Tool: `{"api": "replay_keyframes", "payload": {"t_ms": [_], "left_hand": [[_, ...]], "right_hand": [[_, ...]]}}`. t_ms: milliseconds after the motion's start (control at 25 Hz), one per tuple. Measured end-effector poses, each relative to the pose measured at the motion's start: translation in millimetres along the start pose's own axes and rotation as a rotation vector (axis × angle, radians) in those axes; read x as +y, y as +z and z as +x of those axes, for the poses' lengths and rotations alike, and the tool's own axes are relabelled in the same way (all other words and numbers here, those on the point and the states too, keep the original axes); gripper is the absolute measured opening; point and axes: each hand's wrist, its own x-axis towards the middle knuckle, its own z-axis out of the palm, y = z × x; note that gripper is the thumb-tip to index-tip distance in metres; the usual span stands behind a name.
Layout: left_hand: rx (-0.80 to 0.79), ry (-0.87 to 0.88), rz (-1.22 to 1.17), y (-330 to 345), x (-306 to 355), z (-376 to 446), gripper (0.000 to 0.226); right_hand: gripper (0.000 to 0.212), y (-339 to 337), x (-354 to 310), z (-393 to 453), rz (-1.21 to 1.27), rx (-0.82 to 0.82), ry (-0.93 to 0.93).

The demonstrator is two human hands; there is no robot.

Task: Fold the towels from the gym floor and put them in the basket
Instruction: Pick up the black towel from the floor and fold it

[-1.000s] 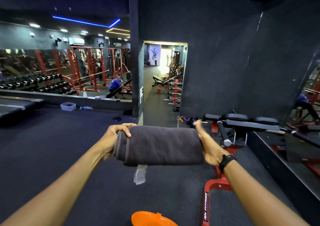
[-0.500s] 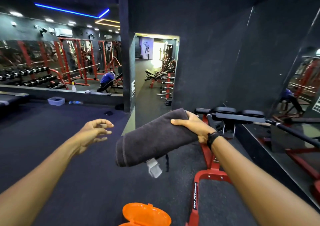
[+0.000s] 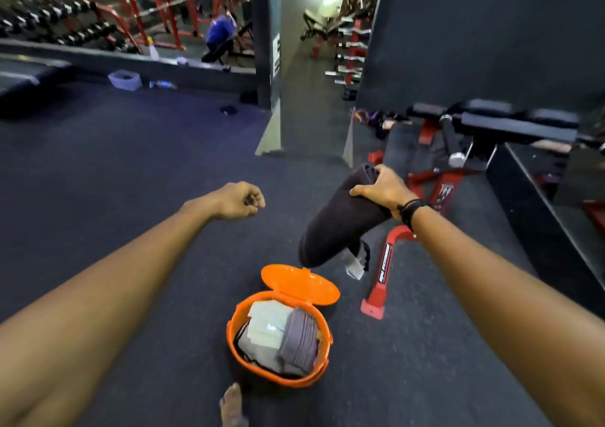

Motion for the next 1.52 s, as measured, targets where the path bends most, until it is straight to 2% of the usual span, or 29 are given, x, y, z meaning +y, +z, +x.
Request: {"api": "replay_keyframes", "payload": {"t_ms": [240,440,520,680,760,840,880,960,1040,1120,1240,1360,1520], "left_hand": [[-0.236,0.032,0.008,50.1,-79.7,56.6,0.023],[-0.389,0.004,-0.002,92.3,-142.8,104.6,0.023],[-0.443,-0.015,0.005,117.8,-166.2,125.9,0.024],[-0.463,-0.052,-0.033,188.8,-221.3,167.2,0.023],[-0.463,-0.083,-0.036,246.7,-257.0,182.0,0.023],[-0.498,-0.118,-0.005,311.0,-293.9,191.3,0.024],[-0.523,-0.123,0.022,342.9,-311.0,194.2,0.023],[-0.565,-0.074,0.111,397.7,-338.6,198.1,0.026],[-0.593,0.008,0.218,442.8,-355.6,201.3,0.043],[-0.590,0.063,0.295,480.0,-365.5,207.7,0.062],[-0.542,0.176,0.429,524.3,-383.7,221.8,0.079],[-0.540,0.258,0.496,570.6,-417.1,218.8,0.097],[-0.436,0.254,0.506,628.2,-452.7,218.0,0.123]], "right_hand": [[0.055,97.9,69.4,7.6,-0.228,-0.100,0.259],[0.052,193.5,115.8,9.3,-0.250,-0.198,0.433],[0.052,237.2,133.4,10.6,-0.174,-0.250,0.474],[0.042,315.7,193.6,28.8,0.172,-0.410,0.516],[0.050,356.2,237.1,41.4,0.141,-0.567,0.536],[0.070,399.9,284.8,50.9,-0.024,-0.654,0.530],[0.080,422.1,305.8,51.5,-0.126,-0.685,0.520],[0.080,463.0,332.9,45.6,-0.322,-0.674,0.436],[0.074,505.7,345.4,34.2,-0.441,-0.636,0.245],[0.076,547.6,354.7,25.0,-0.479,-0.627,0.075],[0.081,602.8,375.4,23.7,-0.590,-0.661,-0.077],[0.083,635.8,406.5,23.9,-0.698,-0.593,-0.153],[0.083,666.4,461.3,29.1,-0.747,-0.503,-0.233]]}}
